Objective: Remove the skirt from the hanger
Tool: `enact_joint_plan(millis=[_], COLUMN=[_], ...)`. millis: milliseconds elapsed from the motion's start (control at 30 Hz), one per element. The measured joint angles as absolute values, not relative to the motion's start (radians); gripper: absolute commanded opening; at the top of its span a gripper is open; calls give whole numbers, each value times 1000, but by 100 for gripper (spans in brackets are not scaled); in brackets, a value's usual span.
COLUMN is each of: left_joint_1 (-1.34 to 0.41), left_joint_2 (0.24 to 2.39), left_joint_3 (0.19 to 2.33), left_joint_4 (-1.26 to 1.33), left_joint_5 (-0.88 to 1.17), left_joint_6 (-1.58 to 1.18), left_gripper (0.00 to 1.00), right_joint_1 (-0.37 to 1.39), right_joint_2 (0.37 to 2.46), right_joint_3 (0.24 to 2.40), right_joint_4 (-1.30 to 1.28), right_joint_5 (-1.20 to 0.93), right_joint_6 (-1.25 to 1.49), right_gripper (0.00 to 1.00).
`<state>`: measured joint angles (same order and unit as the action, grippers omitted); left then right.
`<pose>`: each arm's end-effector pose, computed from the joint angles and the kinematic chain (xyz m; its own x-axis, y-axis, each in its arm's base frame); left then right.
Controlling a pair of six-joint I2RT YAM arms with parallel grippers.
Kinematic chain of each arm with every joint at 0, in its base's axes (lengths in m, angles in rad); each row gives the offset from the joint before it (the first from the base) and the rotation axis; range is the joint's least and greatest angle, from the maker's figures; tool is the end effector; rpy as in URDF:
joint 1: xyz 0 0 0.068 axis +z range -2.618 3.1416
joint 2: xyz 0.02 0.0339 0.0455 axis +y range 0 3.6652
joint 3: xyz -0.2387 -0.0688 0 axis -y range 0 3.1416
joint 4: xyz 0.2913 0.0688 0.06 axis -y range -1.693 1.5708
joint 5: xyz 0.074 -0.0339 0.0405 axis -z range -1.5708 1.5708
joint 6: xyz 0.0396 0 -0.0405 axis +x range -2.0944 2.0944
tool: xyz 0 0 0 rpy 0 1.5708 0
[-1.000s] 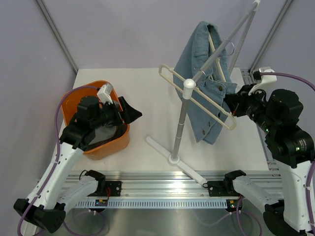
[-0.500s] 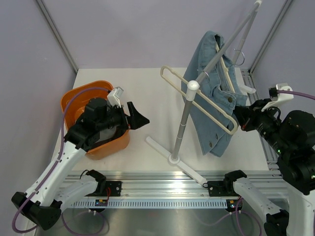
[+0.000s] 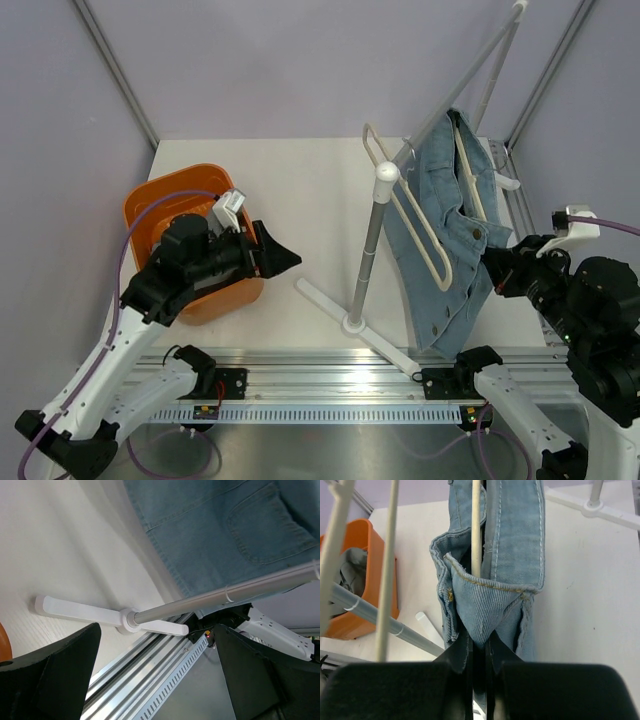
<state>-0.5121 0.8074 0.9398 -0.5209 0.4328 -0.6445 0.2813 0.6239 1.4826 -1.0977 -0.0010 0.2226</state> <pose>0.1989 -0.1309 0.3422 -0.7345 -0.2128 -0.6444 0.4277 0.5921 -0.6830 0.0783 0.0227 0.4858 -0.2833 0.1479 -0.9476 -0.2215 0.9512 0.2147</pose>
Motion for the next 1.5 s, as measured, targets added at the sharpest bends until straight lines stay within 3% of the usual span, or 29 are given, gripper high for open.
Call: enact_joint_plan(millis=[467,700,1033,1500], left_joint_1=[-514,-514,-517,-518], left_joint_2=[565,587,492,601], left_joint_3=[775,783,796,797], left_joint_4=[-402,-412,-448,-488], left_joint_5=[524,528,514,479], left_joint_6=[-788,-799,-842,-841], left_gripper=[99,99,99,99], right_joint_1=[281,281,281,281], right_joint_2=[704,696,820,838], right_joint_3=[1364,1336,1544,1465], right_joint_4=[-1120,-1107,-1203,-1158], right_joint_5=[-1,-29,-47,-137], right_joint_6=[295,351,327,242], right_gripper=[0,0,0,0])
